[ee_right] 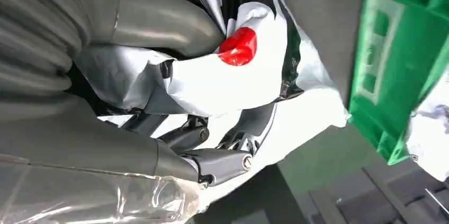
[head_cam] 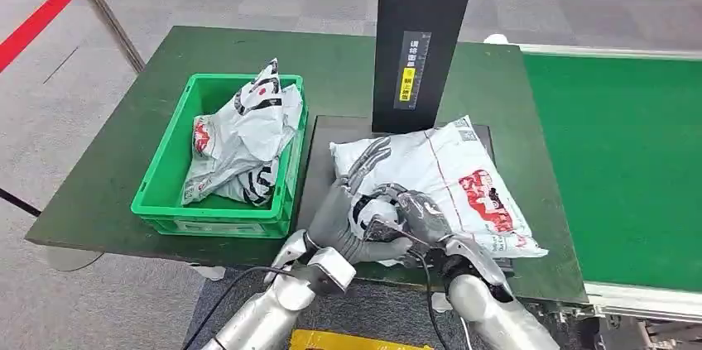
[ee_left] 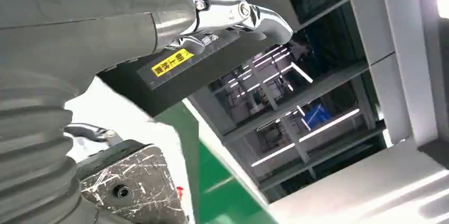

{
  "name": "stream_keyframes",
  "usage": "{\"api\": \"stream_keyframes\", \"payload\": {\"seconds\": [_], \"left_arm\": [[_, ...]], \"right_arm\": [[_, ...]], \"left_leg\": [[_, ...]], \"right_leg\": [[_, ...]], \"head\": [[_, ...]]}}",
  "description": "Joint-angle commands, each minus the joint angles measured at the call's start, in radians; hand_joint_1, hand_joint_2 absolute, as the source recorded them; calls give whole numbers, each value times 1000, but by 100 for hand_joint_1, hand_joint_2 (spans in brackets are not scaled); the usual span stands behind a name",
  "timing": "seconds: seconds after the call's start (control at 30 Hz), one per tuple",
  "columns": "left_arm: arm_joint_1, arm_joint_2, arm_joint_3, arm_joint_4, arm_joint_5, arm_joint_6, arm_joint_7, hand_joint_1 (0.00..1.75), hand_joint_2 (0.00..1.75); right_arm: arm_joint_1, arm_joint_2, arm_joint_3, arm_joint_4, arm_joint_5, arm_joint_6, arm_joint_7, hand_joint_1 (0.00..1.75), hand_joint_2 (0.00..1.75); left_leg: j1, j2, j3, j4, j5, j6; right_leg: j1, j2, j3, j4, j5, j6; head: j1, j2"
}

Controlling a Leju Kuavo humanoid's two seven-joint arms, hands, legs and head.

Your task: Moved the parcel from conveyor to table for the left to box.

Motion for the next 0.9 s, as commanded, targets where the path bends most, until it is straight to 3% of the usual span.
{"api": "stream_keyframes", "payload": {"seconds": [0.03,0.07,0.1,0.13,0.17,0.2,0.33,0.53,0.9], "left_arm": [[-103,1,17,181,30,37,0,0,175],[-107,1,9,188,35,40,0,0,175],[-108,0,3,193,40,38,0,0,175],[-108,-2,1,195,42,40,-2,0,175],[-110,-4,-2,199,45,41,-3,0,175],[-115,-4,-4,206,49,44,-5,0,175],[-123,-5,-18,223,57,57,-13,0,175],[-117,11,-24,224,78,80,-15,0,175],[-117,12,-26,225,76,82,-15,0,175]], "right_arm": [[-65,99,16,111,-106,22,-30,175,175],[-68,111,4,117,-128,15,-34,175,175],[-73,114,-3,125,-161,33,-36,86,175],[-71,118,-16,129,-185,33,-44,61,175],[-73,114,-16,141,-197,36,-48,17,175],[-77,114,-17,152,-205,31,-57,0,0],[-54,120,-68,143,-310,15,-101,0,0],[6,66,-128,54,-403,-30,-124,0,0],[9,60,-126,46,-402,-30,-120,0,0]], "left_leg": [[0,3,3,-1,0,-1],[0,2,1,-1,0,0],[0,4,3,-2,0,-1],[0,4,2,-1,0,0],[1,5,4,-2,0,-1],[0,3,2,-1,0,0],[0,2,3,-1,0,0],[0,1,4,-2,0,0],[0,2,4,-2,0,0]], "right_leg": [[1,2,2,-1,1,-1],[0,2,1,0,1,-1],[1,3,2,-2,1,-1],[0,3,1,-1,1,-1],[1,4,2,-2,1,-1],[0,2,2,-1,1,-1],[0,2,2,-1,1,-1],[0,0,3,-2,0,-1],[0,1,3,-2,1,-1]], "head": [[0,0],[0,0],[0,0],[0,0],[0,0],[0,0],[0,0],[0,0],[0,0]]}}
